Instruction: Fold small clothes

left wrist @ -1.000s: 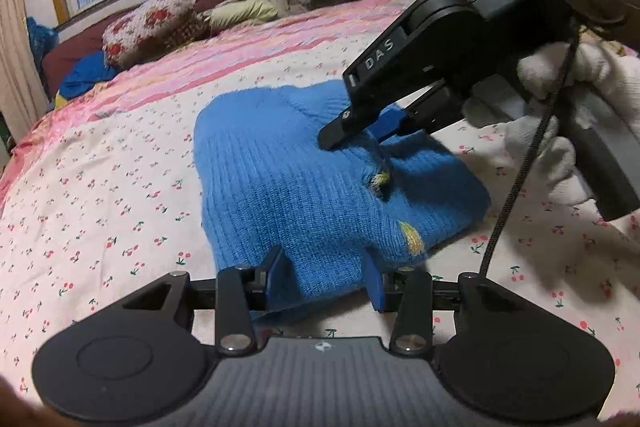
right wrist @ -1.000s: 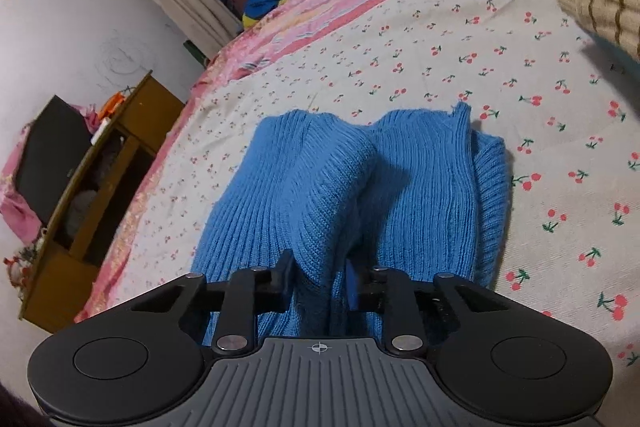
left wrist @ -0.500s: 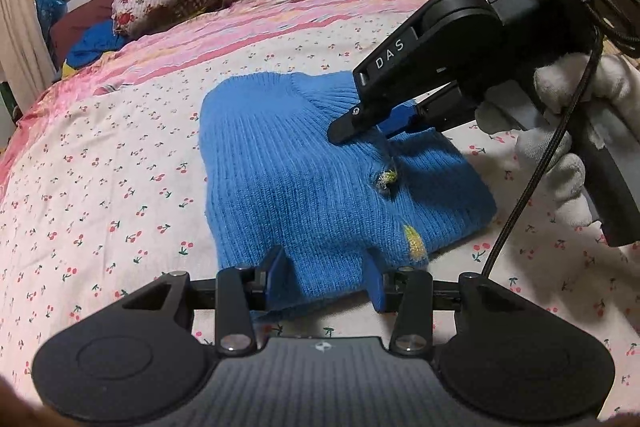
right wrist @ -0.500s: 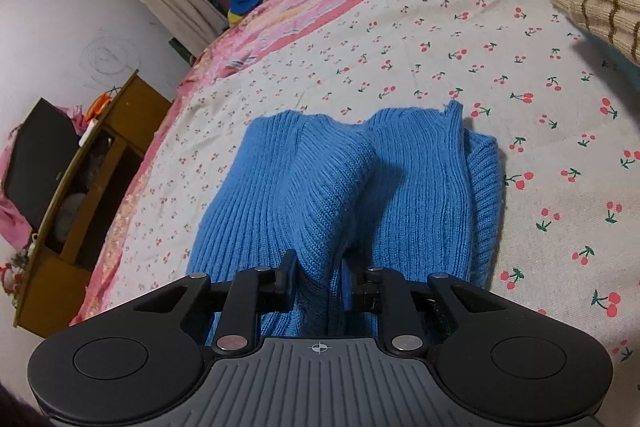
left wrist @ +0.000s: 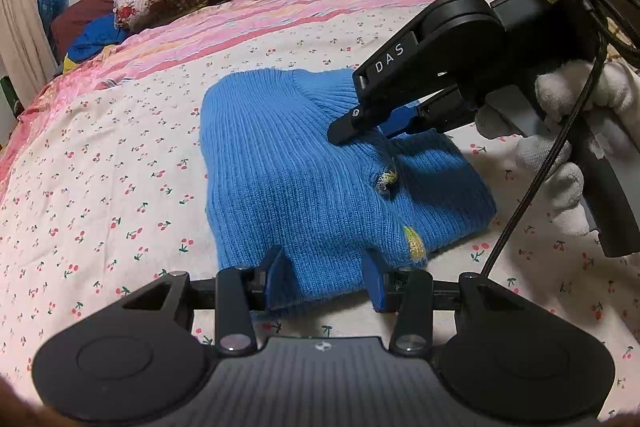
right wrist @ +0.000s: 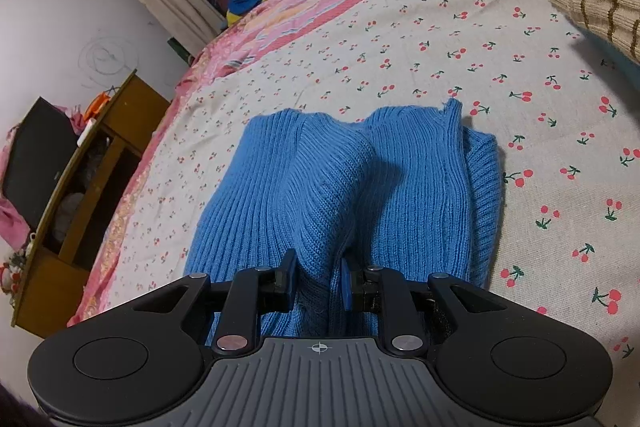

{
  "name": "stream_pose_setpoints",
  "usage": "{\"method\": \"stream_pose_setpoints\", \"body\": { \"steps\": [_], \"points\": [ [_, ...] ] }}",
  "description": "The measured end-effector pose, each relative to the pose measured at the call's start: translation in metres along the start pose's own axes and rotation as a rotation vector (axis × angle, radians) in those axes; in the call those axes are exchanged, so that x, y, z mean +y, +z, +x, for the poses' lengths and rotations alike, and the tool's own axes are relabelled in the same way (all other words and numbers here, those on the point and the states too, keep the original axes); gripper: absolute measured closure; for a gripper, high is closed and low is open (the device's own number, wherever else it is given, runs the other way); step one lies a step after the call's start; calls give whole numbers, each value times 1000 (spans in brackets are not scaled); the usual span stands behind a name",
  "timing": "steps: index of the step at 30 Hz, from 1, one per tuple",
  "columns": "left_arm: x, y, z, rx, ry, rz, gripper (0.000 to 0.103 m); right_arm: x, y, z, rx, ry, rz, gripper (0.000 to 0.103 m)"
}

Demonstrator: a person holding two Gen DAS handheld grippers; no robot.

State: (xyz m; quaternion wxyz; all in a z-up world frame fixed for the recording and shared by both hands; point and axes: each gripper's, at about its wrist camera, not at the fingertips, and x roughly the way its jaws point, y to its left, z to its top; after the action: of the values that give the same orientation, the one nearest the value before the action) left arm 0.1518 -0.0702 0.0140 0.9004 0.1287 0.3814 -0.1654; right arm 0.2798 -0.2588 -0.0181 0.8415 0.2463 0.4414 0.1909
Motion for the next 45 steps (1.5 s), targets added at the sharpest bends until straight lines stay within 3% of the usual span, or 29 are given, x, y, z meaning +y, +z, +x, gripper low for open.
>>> {"method": "stream_pose_setpoints", "body": {
  "steps": [19,25,33,39,45],
  "points": [
    [14,-14,-20,-39,17,62,53,1,-3,-1,-9,10,-18,77],
    [9,-28,-25,-63,31,156,53,2,-2,-2,-2,3,-31,77],
    [-41,-34,-4,-157,89,408,52,2,1,0,10,10,-37,76],
    [-48,-38,8,-219,164,461,52,-1,4,2,17,43,-32,72],
    [-50,-55,-3,-251,147,513,52,-7,4,-5,22,87,-33,68]
  ]
}}
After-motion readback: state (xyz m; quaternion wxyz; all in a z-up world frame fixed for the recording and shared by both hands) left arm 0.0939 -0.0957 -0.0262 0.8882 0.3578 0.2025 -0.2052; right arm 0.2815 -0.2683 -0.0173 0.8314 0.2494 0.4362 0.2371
